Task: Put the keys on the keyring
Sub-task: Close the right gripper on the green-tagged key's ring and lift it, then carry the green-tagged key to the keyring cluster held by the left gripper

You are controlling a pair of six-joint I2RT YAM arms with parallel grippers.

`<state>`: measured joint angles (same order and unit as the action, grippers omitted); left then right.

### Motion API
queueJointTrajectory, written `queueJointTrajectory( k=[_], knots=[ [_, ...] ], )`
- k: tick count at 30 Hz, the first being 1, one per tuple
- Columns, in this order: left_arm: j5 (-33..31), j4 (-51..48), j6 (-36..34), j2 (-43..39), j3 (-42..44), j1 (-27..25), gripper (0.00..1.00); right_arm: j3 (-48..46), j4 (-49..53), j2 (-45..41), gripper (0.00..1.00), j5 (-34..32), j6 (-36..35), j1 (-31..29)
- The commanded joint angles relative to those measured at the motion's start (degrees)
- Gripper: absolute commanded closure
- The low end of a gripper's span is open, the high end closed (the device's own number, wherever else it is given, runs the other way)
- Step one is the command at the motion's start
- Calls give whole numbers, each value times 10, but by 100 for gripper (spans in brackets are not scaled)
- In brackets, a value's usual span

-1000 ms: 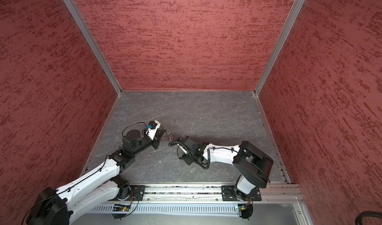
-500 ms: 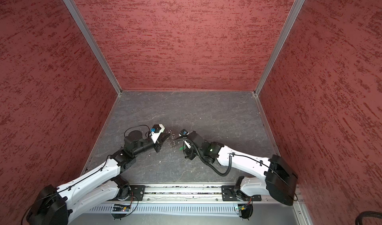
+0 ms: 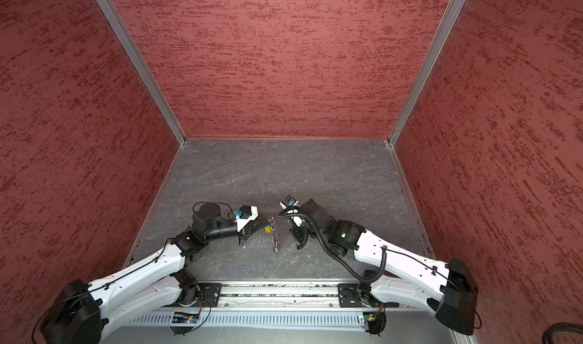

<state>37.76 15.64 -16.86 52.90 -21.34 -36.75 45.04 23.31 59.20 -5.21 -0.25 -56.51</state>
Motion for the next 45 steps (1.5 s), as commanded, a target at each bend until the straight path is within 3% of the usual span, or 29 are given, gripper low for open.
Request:
queueJointTrajectory(
  k=[1, 6, 20, 27, 37, 45],
  knots=[
    [54, 35, -17, 3, 0, -4, 100, -7, 17, -18, 100, 46, -42, 2],
    [91, 70, -85, -6, 34, -26, 100, -11, 11, -38, 100, 75, -77, 2],
    [98, 70, -97, 10, 33, -34, 100, -33, -20, -67, 100, 210, -95, -21],
    [81, 61, -121, 9, 35, -49, 100, -37, -27, -53, 100, 204, -93, -34],
    [69, 94, -97, 11, 42, -47, 100, -48, -41, -62, 100, 183, -100, -36],
    [18, 96, -111, 6, 46, -55, 100, -44, -37, -69, 100, 181, -91, -36]
  ],
)
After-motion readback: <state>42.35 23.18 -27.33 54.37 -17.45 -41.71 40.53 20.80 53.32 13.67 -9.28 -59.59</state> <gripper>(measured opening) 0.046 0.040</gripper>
